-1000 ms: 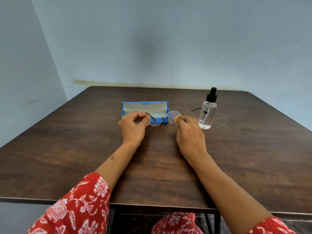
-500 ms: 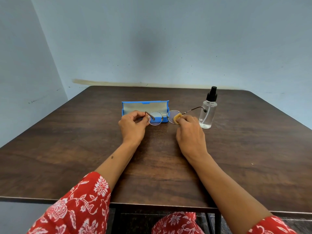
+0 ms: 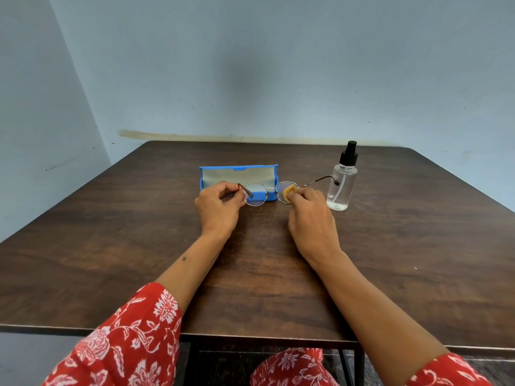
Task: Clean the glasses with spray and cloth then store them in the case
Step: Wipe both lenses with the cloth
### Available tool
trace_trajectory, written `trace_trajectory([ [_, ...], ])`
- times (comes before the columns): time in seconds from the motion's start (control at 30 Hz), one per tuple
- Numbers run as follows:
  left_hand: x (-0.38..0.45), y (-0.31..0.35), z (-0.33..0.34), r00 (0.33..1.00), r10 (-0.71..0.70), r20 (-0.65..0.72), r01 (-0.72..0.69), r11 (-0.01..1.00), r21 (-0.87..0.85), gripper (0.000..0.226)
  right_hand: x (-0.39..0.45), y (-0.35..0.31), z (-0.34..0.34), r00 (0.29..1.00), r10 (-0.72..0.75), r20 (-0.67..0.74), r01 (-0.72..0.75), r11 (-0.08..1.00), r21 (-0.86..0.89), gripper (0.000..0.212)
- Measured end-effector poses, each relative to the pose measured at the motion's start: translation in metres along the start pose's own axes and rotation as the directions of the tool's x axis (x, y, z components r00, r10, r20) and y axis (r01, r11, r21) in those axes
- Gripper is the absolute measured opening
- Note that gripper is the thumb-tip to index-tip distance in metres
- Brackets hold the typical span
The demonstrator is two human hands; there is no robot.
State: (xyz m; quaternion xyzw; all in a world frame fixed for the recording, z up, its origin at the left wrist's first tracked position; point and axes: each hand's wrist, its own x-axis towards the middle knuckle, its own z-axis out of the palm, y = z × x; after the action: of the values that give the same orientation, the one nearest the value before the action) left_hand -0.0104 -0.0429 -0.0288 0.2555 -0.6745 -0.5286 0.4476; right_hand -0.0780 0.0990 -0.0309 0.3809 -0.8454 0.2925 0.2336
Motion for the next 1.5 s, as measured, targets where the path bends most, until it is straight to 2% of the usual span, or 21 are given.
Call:
trace_trajectory([
  [0.07, 0.0002, -0.0003, -0.0004, 1.0, 0.009, -0.005, -0.009, 1.0, 0.011, 0.011, -0.001, -0.0006, 0.0013, 0.998, -0.069, 0.0, 0.069, 0.998, 0.005, 0.029],
  [0.23, -0.0009, 0.0019, 0.0007, 1.0, 0.0, 0.014, 0.0, 1.0, -0.012, 0.008, 0.0009, 0.0045, -0.0007, 0.995, 0.103, -0.018, -0.104, 0.993, -0.057, 0.037],
  [0.37, 0.0002, 0.0003, 0.0001, 1.0, 0.001, 0.004, -0.001, 1.0, -0.015, 0.008, 0.0001, 0.0, 0.0024, 0.998, -0.059, -0.019, 0.059, 0.998, 0.011, 0.029],
  [0.5, -0.0007, 0.0016, 0.0006, 1.0, 0.006, 0.012, -0.006, 1.0, -0.006, 0.008, 0.001, 0.0053, 0.002, 0.998, 0.035, -0.057, -0.035, 0.999, 0.004, 0.034],
  [0.67, 0.0, 0.0003, 0.0008, 1.0, 0.023, 0.011, -0.023, 1.0, -0.02, 0.011, 0.0023, 0.0024, 0.0052, 0.991, -0.107, -0.079, 0.112, 0.991, 0.067, 0.031],
  [0.83, -0.001, 0.0013, 0.0007, 1.0, 0.027, 0.013, -0.027, 1.0, -0.003, 0.009, 0.0028, 0.006, 0.0049, 0.993, 0.01, -0.119, -0.003, 0.998, 0.058, 0.031],
  [1.0, -0.0031, 0.0023, 0.0011, 0.996, 0.076, 0.051, -0.077, 0.997, 0.012, 0.008, 0.0026, 0.0025, 0.0059, 0.984, -0.137, -0.115, 0.146, 0.986, 0.079, 0.03],
  [1.13, -0.0015, 0.0013, 0.0011, 0.998, 0.057, 0.036, -0.058, 0.998, 0.008, 0.008, 0.0033, 0.0061, 0.0059, 0.997, 0.03, -0.066, -0.028, 0.999, 0.029, 0.034],
  [1.17, -0.001, 0.0009, 0.001, 0.998, 0.052, 0.034, -0.052, 0.999, 0.007, 0.008, 0.0036, 0.0063, 0.0057, 0.998, 0.04, -0.056, -0.038, 0.999, 0.024, 0.035],
  [1.33, -0.0014, 0.0022, 0.0003, 0.999, 0.042, 0.029, -0.043, 0.999, 0.007, 0.008, 0.0026, 0.003, 0.0057, 0.991, -0.11, -0.074, 0.113, 0.993, 0.04, 0.03],
  [1.43, -0.0017, 0.0025, 0.0003, 0.999, 0.035, 0.031, -0.035, 0.999, -0.003, 0.008, 0.0026, 0.0032, 0.0029, 0.999, 0.0, -0.051, 0.001, 1.0, 0.014, 0.03],
  [1.5, -0.0022, 0.003, 0.0, 0.999, 0.034, 0.035, -0.034, 0.999, -0.001, 0.009, 0.0025, 0.003, 0.0018, 0.999, 0.018, -0.037, -0.018, 1.0, -0.008, 0.03],
])
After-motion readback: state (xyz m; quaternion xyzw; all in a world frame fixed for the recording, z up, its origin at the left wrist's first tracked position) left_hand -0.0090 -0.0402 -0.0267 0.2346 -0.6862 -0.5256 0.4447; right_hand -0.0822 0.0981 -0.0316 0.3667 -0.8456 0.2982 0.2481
